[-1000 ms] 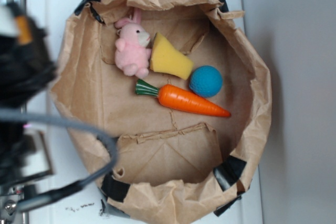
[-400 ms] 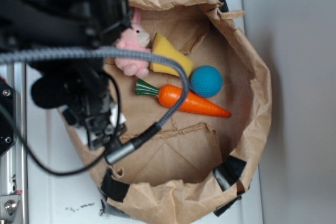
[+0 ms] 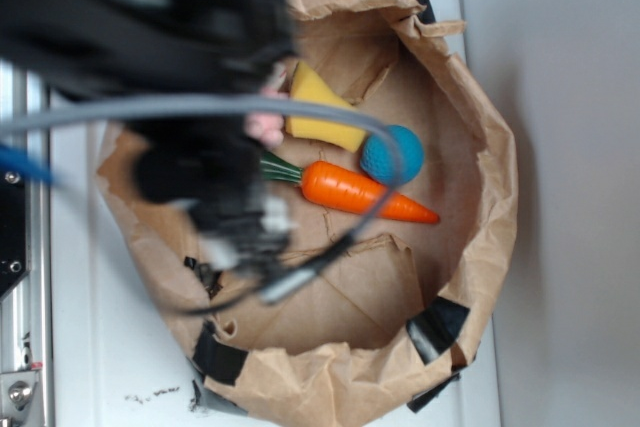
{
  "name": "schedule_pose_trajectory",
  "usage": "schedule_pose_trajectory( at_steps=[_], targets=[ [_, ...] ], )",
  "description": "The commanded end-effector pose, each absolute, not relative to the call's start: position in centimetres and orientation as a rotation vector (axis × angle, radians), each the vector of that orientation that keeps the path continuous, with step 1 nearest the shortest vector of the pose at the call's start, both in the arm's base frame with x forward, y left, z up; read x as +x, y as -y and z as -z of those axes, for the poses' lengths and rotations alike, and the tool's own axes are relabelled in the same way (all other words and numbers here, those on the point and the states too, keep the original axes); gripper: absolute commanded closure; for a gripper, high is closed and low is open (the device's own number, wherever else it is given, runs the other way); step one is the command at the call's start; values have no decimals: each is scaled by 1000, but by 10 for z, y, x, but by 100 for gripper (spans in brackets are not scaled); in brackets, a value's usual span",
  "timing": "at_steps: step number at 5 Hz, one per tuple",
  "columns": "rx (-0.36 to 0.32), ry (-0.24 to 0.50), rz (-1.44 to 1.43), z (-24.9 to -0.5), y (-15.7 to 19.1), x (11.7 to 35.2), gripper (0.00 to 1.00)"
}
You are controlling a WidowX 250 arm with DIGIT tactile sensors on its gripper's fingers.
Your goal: Grab the pink bunny.
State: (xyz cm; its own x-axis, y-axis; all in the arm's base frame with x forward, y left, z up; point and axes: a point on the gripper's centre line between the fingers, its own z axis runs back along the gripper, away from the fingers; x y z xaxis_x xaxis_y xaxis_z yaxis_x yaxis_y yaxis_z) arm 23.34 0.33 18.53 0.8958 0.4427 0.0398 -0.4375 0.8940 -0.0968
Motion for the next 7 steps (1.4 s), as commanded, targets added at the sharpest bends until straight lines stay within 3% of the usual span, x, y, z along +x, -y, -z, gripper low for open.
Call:
schedule_pose_trajectory(
  at_steps=[1, 2, 5, 6, 7],
  targets=[
    [13, 163, -571, -138, -22, 266, 0],
    [50, 183, -594, -110, -31, 269, 0],
    [50, 183, -594, -110, -31, 269, 0],
    [120, 230, -624, -67, -43, 274, 0],
    [141, 254, -631, -53, -59, 276, 0]
  ],
)
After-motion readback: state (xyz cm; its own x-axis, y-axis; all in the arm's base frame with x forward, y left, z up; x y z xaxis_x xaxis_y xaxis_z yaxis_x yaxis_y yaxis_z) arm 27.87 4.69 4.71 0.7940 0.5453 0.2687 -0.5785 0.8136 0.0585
